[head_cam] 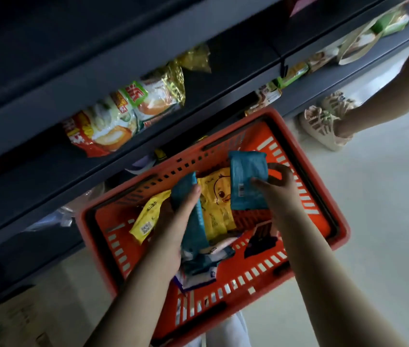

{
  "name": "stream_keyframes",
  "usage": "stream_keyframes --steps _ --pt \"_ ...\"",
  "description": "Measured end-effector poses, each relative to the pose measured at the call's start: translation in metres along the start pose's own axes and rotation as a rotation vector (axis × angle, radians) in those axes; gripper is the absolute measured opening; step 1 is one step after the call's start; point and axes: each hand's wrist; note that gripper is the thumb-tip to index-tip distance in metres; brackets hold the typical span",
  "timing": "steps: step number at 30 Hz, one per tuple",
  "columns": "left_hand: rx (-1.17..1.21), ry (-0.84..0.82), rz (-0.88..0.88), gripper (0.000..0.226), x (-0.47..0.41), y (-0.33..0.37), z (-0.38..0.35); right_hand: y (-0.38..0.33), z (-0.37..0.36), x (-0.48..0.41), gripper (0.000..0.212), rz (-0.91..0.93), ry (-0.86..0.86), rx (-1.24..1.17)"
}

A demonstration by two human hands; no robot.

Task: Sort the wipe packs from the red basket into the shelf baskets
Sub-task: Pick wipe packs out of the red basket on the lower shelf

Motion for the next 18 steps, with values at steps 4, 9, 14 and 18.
stream_keyframes --steps 4,9,14,18 --pt "0.089 -0.020 -0.031 0.095 0.088 0.038 0.024 -0.063 0.057 0.079 0.048 0.010 -0.198 -0.180" --pt "0.326 -0.184 -0.040 0.047 0.210 0.089 0.073 -0.144 0.115 0.204 0.078 0.071 -0.407 -0.212" --pt "0.588 -0.334 -0.030 0.050 0.311 0.117 0.137 -0.200 0.133 0.315 0.074 0.196 -0.504 -0.251" --pt "0.766 -0.374 -0.155 0.052 0.360 0.140 0.195 -0.228 0.126 0.383 0.054 0.169 -0.748 -0.376"
Point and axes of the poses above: each hand's wrist, its own x-axis away from the middle knuckle, its own z-axis out of the back of the hand, y = z × x, and after that the axes turned 14 degrees about y, right-handed
